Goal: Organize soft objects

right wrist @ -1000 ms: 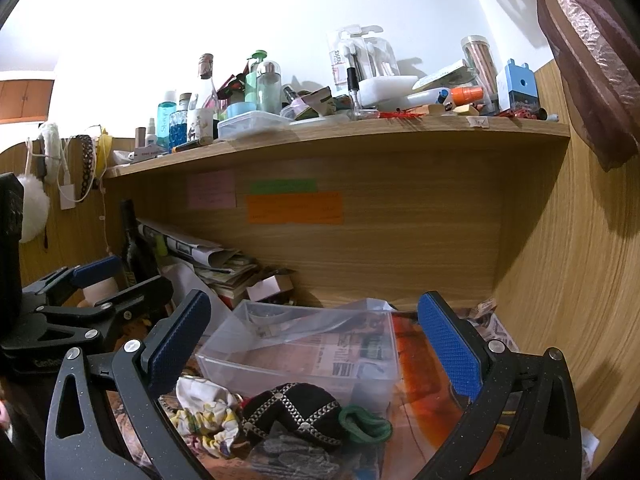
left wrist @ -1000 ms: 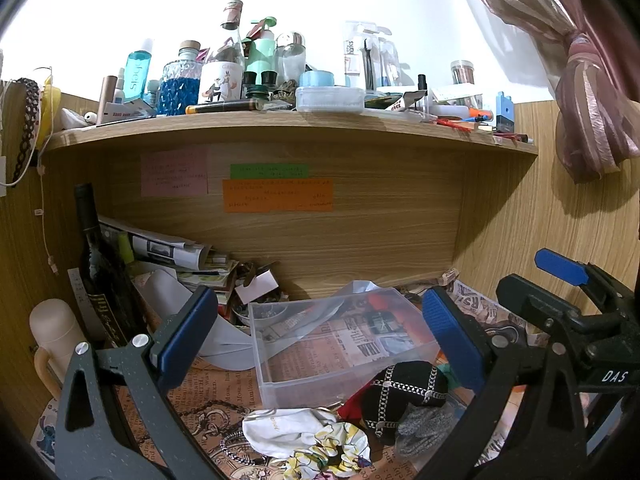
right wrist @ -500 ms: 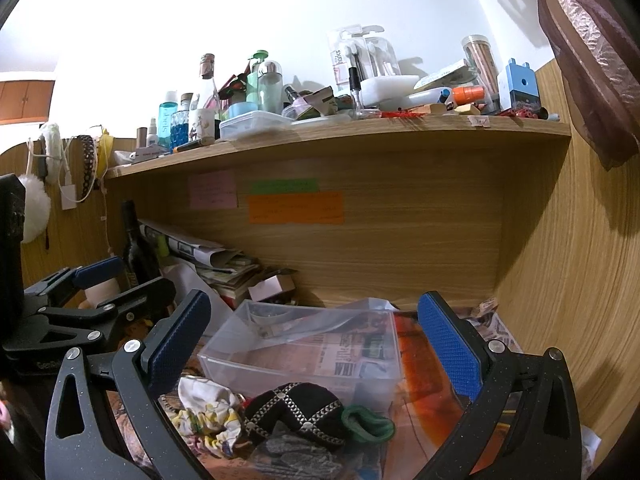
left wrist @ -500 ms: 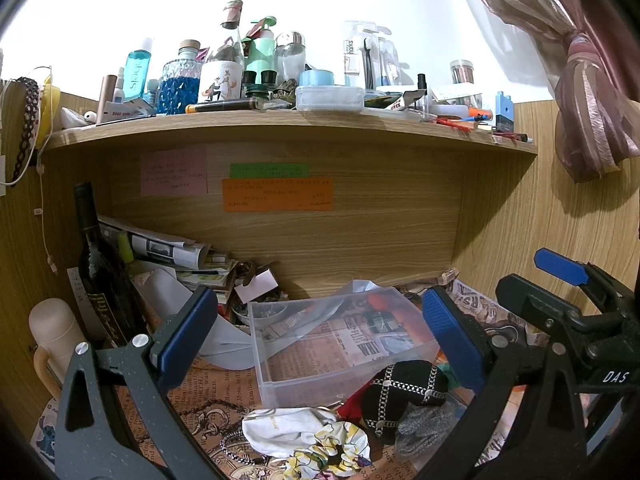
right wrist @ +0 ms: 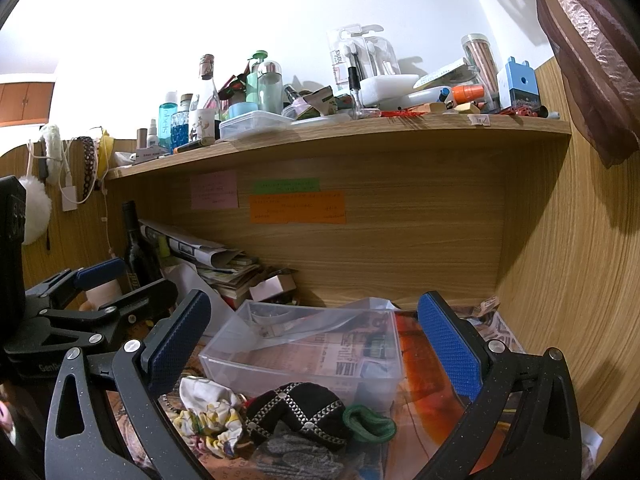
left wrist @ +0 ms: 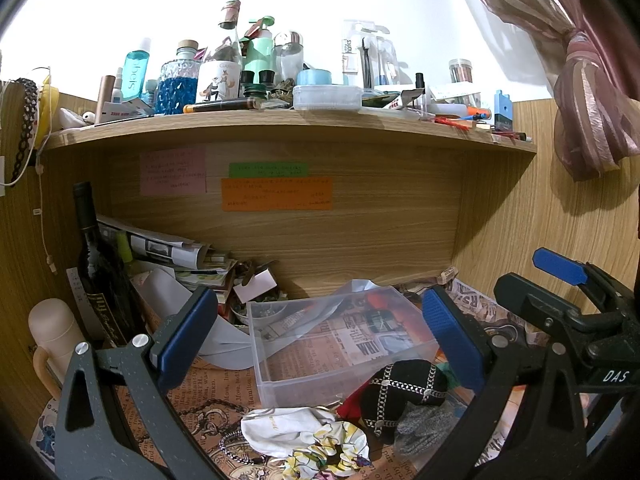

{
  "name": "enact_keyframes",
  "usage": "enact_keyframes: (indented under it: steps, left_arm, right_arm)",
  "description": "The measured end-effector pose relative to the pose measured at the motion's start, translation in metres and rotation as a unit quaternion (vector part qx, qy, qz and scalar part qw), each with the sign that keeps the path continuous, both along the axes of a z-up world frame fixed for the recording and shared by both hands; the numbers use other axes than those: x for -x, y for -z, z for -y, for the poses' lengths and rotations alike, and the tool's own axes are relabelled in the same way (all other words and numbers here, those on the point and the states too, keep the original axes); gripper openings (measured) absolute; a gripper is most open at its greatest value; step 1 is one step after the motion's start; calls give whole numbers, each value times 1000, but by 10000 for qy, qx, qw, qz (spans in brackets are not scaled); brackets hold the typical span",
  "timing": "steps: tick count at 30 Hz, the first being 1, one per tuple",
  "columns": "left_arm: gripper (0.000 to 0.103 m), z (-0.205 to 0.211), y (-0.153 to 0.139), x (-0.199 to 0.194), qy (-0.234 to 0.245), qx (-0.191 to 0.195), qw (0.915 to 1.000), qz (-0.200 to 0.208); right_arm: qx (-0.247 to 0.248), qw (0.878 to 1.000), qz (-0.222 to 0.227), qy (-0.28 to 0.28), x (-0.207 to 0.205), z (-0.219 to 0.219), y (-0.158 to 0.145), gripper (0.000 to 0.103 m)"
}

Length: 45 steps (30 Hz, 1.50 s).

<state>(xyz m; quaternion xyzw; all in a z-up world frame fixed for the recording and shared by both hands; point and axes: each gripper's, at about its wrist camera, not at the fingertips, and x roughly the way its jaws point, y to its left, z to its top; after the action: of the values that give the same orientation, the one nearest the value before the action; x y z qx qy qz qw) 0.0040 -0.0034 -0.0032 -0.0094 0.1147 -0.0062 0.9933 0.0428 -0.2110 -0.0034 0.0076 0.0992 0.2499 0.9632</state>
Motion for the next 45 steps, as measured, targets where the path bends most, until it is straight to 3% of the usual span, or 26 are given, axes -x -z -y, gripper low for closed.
enact_keyframes:
  steps: [28, 37, 45]
  left_arm:
    - [103, -1, 9, -1, 34, 25, 10000, -83]
    - [91, -18, 37, -14, -47, -8, 9973, -729]
    - [85, -31, 76, -18, 13, 51, 9898, -1426]
  right_arm:
    - [32, 10000, -59, -3, -1, -1, 4, 103]
    - [151, 9975, -685, 40, -22, 9, 29, 89]
    - [316, 9915, -1241, -248, -27, 3, 55, 76]
